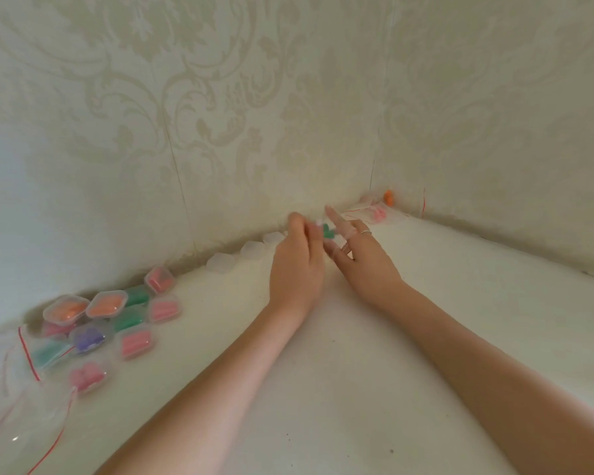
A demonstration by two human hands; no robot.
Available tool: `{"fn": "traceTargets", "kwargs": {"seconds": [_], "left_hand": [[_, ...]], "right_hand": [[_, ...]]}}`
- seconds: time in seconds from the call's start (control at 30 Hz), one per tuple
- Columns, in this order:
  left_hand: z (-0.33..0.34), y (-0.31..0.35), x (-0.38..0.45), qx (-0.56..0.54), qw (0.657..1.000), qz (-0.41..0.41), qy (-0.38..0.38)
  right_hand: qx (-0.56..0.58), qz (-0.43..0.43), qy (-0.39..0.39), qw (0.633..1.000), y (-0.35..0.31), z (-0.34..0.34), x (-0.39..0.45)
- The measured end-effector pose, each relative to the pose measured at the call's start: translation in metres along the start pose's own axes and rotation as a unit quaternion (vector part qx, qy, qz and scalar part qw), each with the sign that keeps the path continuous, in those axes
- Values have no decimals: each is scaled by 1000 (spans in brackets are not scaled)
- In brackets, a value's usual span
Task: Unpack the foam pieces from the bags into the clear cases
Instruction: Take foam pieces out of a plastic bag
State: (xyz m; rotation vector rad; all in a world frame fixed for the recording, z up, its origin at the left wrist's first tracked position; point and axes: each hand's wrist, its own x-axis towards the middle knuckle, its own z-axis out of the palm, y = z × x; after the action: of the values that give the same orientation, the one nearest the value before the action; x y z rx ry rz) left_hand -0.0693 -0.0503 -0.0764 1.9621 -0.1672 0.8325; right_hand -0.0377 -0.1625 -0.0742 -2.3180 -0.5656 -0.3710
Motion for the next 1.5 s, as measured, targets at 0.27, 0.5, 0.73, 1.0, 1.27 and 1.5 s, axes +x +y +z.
{"fn": "traceTargets", "kwargs": {"seconds": [0.27, 0.5, 0.73, 1.0, 1.27, 1.5], "left_hand": [[-2, -13, 12, -224, 958, -170, 53], [-1, -16, 13, -211, 967, -126, 73], [3, -16, 14, -263, 946, -178, 73], [1, -14, 13, -240, 942, -188, 139], [-6, -7, 13, -157, 945, -189, 214], [-29, -8, 15, -76, 930, -211, 292]], "right_hand": [[228, -17, -34, 973, 3, 8, 3], [189, -12, 12, 982, 1, 8, 1], [66, -34, 84, 994, 6, 0, 2], [121, -77, 80, 986, -8, 7, 3], [198, -67, 58, 976, -16, 11, -1], [202, -124, 34, 971, -25, 9, -8]]}}
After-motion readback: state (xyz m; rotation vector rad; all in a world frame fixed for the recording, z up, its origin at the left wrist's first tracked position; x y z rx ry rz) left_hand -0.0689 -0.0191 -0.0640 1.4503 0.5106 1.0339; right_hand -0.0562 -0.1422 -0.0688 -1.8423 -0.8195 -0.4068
